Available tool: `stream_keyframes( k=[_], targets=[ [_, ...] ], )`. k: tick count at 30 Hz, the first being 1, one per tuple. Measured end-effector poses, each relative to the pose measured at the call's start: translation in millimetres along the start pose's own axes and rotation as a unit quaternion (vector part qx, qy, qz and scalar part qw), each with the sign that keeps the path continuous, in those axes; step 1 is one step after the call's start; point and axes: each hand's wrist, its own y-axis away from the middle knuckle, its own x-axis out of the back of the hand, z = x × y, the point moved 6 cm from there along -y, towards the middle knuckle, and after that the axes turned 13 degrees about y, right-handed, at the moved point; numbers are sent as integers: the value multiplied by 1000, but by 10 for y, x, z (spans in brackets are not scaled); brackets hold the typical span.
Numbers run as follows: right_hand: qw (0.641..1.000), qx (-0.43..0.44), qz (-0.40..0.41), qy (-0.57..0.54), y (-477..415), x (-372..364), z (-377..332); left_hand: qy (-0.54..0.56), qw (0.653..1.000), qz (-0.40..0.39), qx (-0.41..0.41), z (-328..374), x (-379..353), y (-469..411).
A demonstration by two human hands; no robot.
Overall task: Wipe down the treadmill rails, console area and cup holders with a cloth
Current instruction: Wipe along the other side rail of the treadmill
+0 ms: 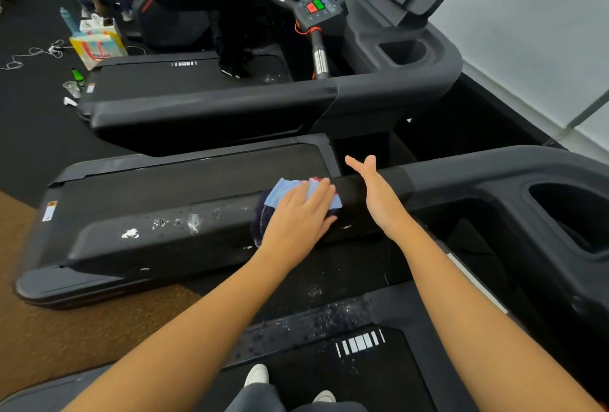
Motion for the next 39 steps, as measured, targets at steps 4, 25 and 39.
stream_keyframes(
  k=[4,25,39],
  targets=[
    [1000,-1,-11,0,7,7,-8,13,999,17,47,-270,122,271],
    [941,106,-215,-238,990,-796,-568,582,746,183,268,-108,678,650],
    [983,159,-2,-94,644,-825,-970,350,824,291,338,-1497,1191,1560]
  ],
)
